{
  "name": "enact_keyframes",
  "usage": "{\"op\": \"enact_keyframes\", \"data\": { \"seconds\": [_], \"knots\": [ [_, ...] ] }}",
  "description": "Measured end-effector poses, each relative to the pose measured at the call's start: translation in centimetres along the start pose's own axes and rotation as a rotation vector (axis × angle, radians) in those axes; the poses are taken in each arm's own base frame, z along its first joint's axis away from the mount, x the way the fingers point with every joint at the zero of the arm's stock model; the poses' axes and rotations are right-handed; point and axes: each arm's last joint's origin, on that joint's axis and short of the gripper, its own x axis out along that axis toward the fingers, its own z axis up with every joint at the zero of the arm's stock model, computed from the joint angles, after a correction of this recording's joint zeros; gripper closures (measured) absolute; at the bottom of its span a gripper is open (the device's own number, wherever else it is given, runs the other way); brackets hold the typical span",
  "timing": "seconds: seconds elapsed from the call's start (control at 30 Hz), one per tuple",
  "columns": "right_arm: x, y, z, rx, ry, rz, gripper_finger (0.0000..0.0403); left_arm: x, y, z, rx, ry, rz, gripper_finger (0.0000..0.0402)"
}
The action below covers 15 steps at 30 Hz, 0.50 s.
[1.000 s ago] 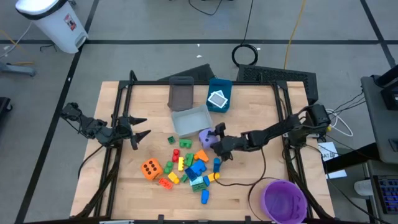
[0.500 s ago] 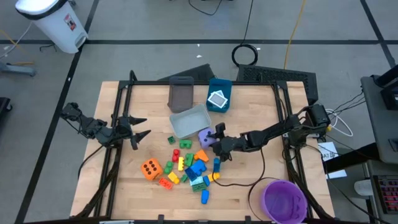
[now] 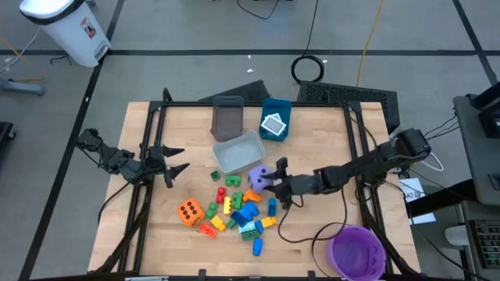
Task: Pick & Place Toys
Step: Put the purple game dice into the gray bin
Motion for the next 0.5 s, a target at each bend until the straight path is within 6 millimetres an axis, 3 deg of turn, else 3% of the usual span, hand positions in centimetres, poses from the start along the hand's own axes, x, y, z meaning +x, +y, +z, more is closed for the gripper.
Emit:
{"op": "enact_keyframes", "data": {
  "seconds": [0.23,0.5],
  "knots": [
    [-0.6,-2.1,1.3,0.009,-0.12,-0.111,0.0269,0.0,0.0,0.0,0.0,0.0,0.0,0.0091],
    [2.2,-6.6,-1.5,0.076,-0.154,-0.157,0.0269,0.0,0.0,0.0,0.0,0.0,0.0,0.0091]
  ]
}}
